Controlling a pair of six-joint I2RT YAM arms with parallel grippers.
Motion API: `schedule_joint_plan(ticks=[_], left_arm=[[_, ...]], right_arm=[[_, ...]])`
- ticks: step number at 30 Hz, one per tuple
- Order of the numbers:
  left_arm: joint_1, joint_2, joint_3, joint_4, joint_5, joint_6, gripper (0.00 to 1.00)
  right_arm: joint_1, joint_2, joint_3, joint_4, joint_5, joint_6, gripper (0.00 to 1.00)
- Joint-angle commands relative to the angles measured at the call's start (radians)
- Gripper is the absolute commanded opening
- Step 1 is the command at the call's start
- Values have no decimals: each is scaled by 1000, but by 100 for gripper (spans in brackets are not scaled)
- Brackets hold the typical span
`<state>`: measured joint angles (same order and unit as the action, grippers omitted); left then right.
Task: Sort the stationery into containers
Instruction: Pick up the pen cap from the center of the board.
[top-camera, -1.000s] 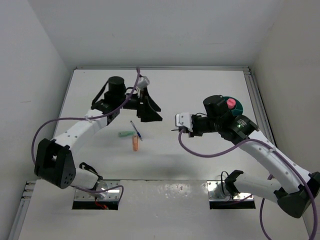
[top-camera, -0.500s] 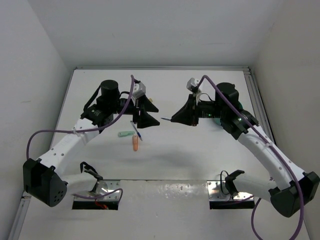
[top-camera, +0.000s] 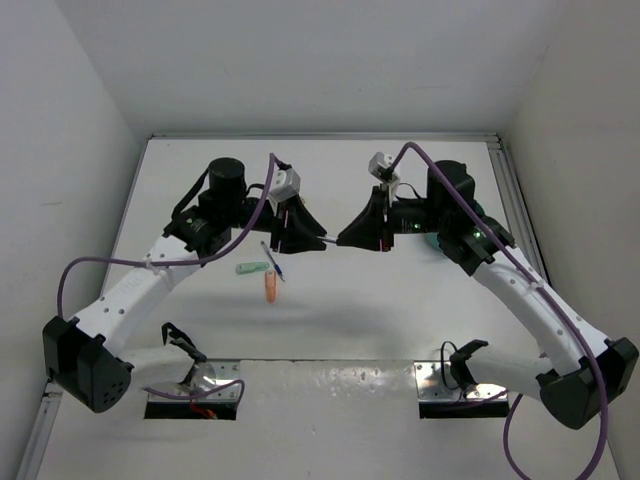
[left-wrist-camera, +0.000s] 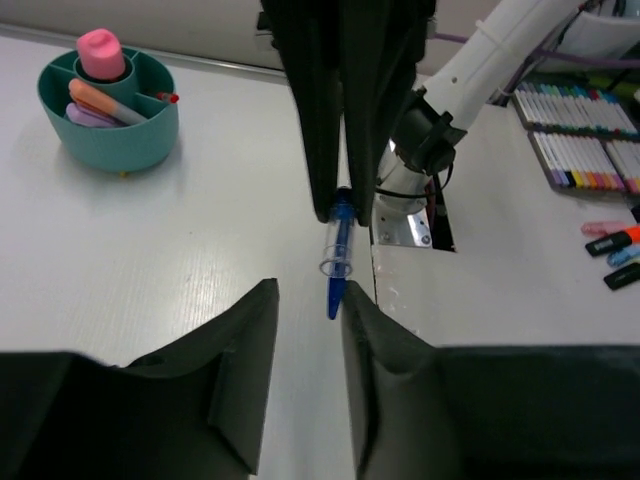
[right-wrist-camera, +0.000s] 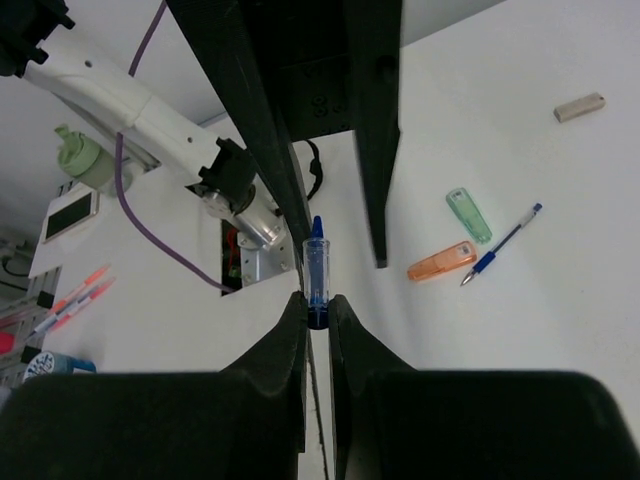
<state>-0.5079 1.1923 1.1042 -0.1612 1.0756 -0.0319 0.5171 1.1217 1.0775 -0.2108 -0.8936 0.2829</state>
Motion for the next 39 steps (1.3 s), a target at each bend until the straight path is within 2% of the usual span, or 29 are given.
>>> schedule_joint_plan(ticks=[1,7,10,12,13,19,21,22,26,30,33,39], left_arm=[[-17,-2,51,8,37,13,35],[-21,4,56,6,40,10,7],[-27,6,59,-1,38,18,0],[-30,7,60,-15,41,26,0],[-34,7,62,-20,43,27,0],[-43,18,68,-47,52,81,0],[-46,26,77,-76,52,98,0],[-47,32,82,-90,52,118,0],[-55,41,91,-133,53,153,0],[-76,49,108,-184,52,202,0],[-99,53,114,-208,52,233,0],[-115,55,125,-218,34,248,0]], right_arm=[[9,10,42,22,-24,-10,0],[18,7,44,-6,-21,-45,0],[17,7,50,-22,-13,-60,0],[18,16,68,-59,-15,-76,5],[18,18,74,-82,-16,-96,15],[34,39,131,-173,-21,-214,32],[50,61,180,-277,-16,-275,37],[54,70,202,-364,-15,-369,39],[61,118,327,-565,16,-548,44],[70,159,400,-702,65,-721,42],[72,190,449,-771,81,-780,35],[95,239,481,-855,107,-815,37]])
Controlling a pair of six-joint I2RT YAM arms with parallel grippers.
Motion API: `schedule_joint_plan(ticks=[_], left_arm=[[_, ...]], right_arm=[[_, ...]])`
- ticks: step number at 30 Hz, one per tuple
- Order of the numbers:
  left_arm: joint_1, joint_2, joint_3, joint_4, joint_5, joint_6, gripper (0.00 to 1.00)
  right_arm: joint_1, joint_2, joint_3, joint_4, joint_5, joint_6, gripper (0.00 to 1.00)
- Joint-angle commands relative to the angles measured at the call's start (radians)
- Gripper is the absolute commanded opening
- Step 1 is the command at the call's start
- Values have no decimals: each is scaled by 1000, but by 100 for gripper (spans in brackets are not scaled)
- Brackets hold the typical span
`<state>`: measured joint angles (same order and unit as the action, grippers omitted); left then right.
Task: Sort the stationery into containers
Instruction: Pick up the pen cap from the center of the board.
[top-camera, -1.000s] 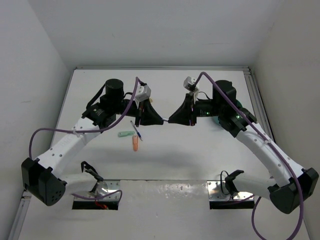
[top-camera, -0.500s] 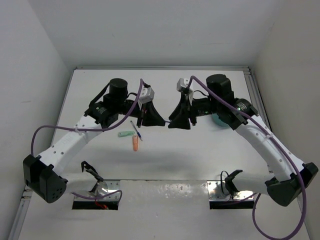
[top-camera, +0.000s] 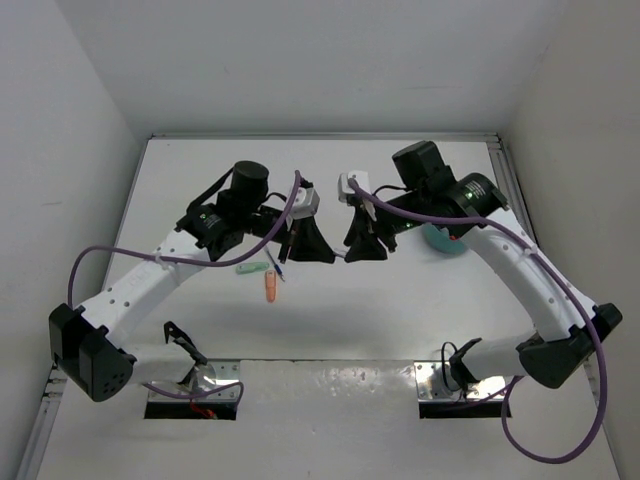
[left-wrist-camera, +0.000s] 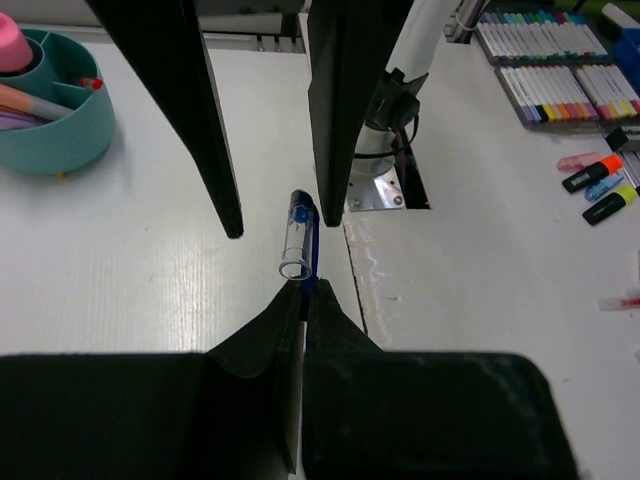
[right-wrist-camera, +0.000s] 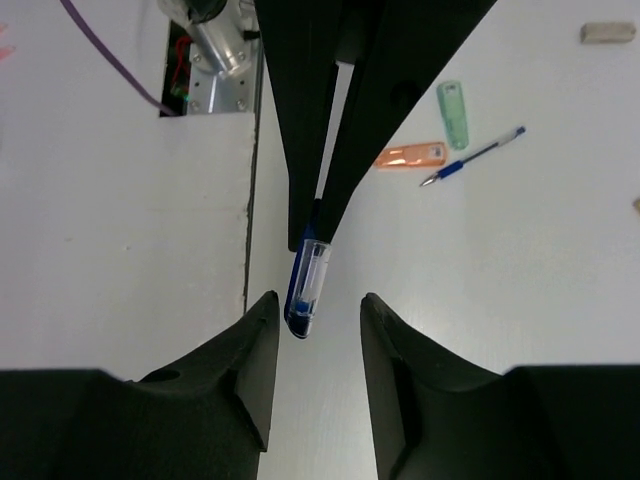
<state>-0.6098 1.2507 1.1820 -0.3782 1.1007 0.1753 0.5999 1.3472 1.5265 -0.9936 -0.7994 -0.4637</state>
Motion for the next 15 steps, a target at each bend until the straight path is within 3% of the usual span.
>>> schedule_joint_plan(ticks=[1,15], left_arm=[[-18,-5,51,1,4,41,0],[-30,0,45,25,-9,21,0]], right_arm=[[15,16,26,-76,14,-69,38],[46,0,-20,4,42,-10,40]])
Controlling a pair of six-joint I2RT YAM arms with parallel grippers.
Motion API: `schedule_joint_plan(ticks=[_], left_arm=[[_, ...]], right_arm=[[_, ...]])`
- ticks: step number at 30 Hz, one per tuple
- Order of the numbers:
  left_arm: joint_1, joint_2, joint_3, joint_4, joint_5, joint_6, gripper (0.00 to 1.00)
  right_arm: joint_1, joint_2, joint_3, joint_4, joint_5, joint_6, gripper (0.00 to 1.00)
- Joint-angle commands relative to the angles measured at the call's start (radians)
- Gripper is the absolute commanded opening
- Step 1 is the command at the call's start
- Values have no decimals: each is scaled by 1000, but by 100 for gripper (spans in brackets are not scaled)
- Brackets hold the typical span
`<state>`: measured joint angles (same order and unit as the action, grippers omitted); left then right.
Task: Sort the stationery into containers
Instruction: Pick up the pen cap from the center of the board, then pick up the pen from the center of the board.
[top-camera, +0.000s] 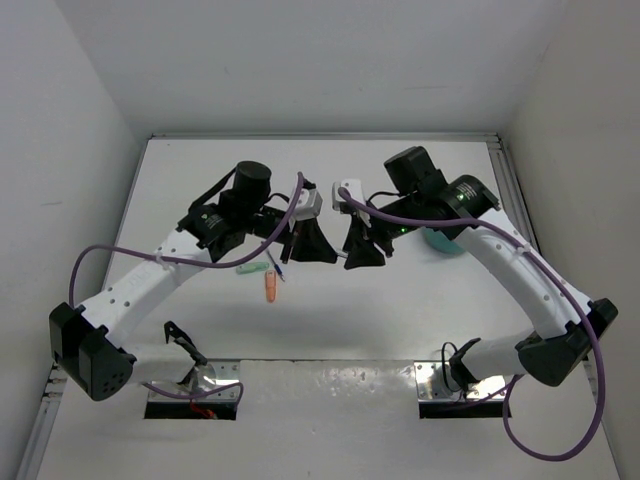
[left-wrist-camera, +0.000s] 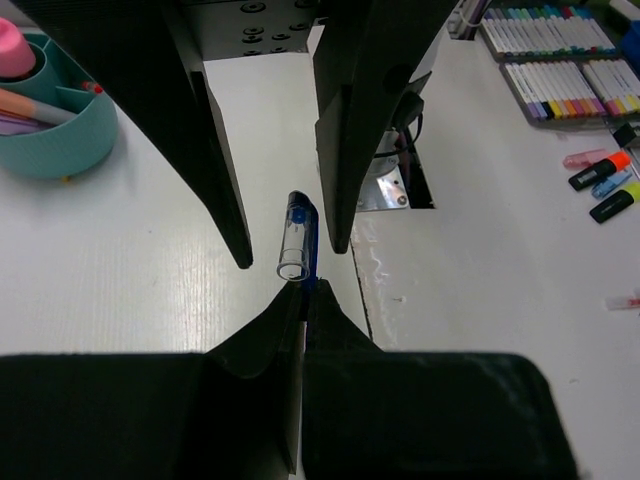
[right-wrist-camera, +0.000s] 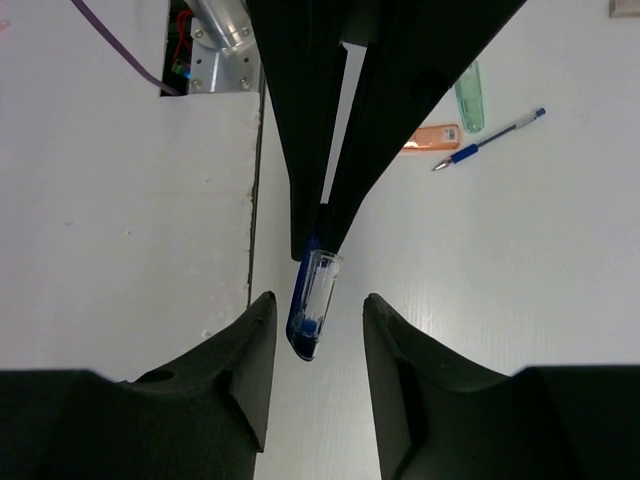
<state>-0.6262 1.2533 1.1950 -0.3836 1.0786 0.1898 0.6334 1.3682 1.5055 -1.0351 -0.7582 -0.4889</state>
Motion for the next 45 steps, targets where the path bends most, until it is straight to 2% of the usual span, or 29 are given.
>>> schedule_joint_plan(ticks=[1,7,12,14,15,16,17,18,19,22,23,25,28,30,31,35,39,42,43,45], left_arm=[[-17,-2,32,34,15,5,0],[-17,-3,31,38,18,-1,0],[-13,-8,26,48,18,-9,0],[-9,-9,25,61,23,-24,0],[-3,-11,18,69,24,-35,2],[2,-14,12,84,26,-70,11],[28,-14,8,91,18,-90,26],[45,-14,8,91,11,-131,55],[68,-11,11,68,1,-133,65],[213,0,8,-59,-45,-93,83],[291,8,8,-128,-104,-84,92],[357,41,15,-191,-187,-104,92],[372,60,-24,-201,-536,-290,91],[364,64,-61,-193,-675,-418,94],[353,67,-81,-183,-775,-456,100],[344,113,-175,-118,-835,-570,100],[342,234,-120,-119,-901,-628,98],[336,334,-46,-164,-962,-659,77],[336,353,-35,-176,-982,-665,60],[326,418,3,-202,-994,-671,45]], right_arm=[[9,-20,-1,49,2,18,39],[15,-12,-4,67,2,39,32],[20,-11,-7,61,0,33,8],[20,-12,-14,63,0,33,0],[19,-14,-19,63,0,32,0],[20,-23,-27,70,2,38,0],[12,-27,-40,75,3,39,0],[8,-35,-50,79,3,45,0],[-3,-50,-60,83,2,59,0],[-61,-107,-132,124,3,117,0],[-92,-128,-195,141,11,133,0],[-113,-194,-269,199,20,193,0],[-142,-277,-436,291,65,285,0],[-156,-305,-482,331,95,344,0],[-170,-313,-508,355,103,360,0],[-215,-316,-527,368,143,418,0],[-250,-314,-527,360,139,412,0],[-268,-313,-533,362,126,409,0],[-271,-311,-538,365,125,409,0],[-282,-313,-548,371,116,411,0]])
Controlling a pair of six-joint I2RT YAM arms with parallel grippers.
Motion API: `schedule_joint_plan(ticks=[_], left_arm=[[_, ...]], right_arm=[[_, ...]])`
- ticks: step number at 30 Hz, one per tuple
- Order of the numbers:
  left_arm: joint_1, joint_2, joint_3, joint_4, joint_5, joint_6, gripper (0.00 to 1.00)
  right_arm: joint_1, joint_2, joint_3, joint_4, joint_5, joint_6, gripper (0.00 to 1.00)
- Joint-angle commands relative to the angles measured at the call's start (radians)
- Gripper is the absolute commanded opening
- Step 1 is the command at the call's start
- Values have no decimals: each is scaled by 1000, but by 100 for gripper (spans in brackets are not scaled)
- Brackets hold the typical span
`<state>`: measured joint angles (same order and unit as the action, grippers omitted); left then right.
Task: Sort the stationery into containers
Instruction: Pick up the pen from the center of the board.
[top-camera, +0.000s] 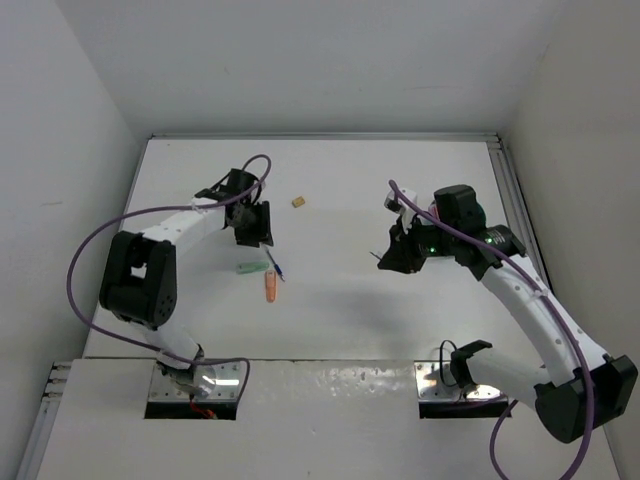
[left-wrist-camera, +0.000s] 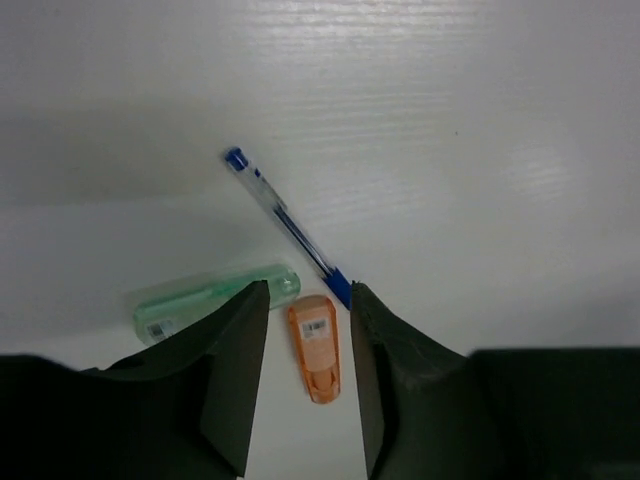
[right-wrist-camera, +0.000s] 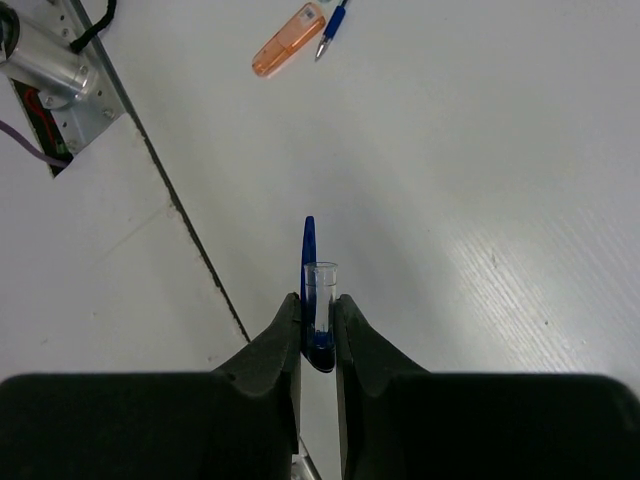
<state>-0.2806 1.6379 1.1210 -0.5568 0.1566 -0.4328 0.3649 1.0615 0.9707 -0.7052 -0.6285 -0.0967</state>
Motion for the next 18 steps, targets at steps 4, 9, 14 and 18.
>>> schedule_joint_plan(ticks=[4,9,14,18], left_arm=[[-45,124,134,-54,-94,-60,43],[-81,223,187,-89,-124,-66,49],[-109,238,192,-117,-207,-69,50],[-117,243,186,-118,-236,-66,51]], right_arm=[[-29,0,-23,47,-30,15,0],[-50,11,-15,33,-42,-11,0],[-72,26,-6,30,-60,-28,0],[-83,35,-1,32,-74,-29,0]])
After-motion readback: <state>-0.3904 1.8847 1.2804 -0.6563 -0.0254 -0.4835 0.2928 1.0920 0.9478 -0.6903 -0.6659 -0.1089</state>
